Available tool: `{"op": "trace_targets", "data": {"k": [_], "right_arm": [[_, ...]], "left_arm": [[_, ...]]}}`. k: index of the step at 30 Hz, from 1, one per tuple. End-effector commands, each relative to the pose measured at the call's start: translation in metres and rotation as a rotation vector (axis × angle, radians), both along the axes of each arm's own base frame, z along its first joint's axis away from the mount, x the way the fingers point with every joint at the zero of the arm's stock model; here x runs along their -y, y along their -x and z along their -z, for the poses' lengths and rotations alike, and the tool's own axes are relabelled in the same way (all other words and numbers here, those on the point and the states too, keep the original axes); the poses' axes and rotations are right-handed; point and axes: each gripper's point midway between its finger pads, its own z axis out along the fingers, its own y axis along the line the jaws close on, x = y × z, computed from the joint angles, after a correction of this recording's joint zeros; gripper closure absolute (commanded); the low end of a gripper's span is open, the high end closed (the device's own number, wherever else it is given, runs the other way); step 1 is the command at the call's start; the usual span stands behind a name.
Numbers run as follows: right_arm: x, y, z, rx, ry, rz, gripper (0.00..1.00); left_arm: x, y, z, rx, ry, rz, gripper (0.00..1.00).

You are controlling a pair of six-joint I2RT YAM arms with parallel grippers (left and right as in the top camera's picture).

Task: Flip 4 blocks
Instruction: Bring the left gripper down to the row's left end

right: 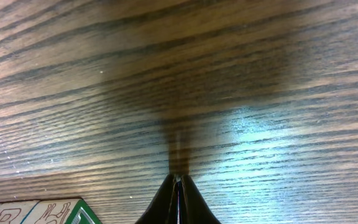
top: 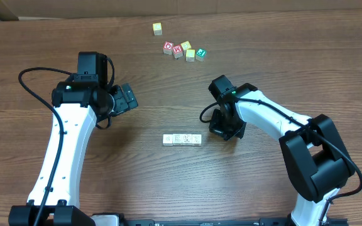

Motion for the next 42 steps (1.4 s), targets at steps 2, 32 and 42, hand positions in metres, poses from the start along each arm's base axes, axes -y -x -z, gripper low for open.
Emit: {"op": "trace_targets", "data": {"k": [2, 32, 42], "right_arm": [[-0.002, -0.007, -0.013, 0.042, -0.008, -0.017, 0.96], [0.002, 0.001, -0.011, 0.012, 0.008, -0.017, 0.96], [0.003, 0.002, -0.011, 0.006, 0.011, -0.017, 0.96]], "left_arm": [[-0.001, -0.004, -0.004, 0.017, 0.0, 0.0, 0.0], [0.052, 0.064, 0.069, -0.265, 0.087, 0.213, 0.96], [0.076, 0.057, 0.095, -0.299, 0.038, 0.287, 0.96]]}}
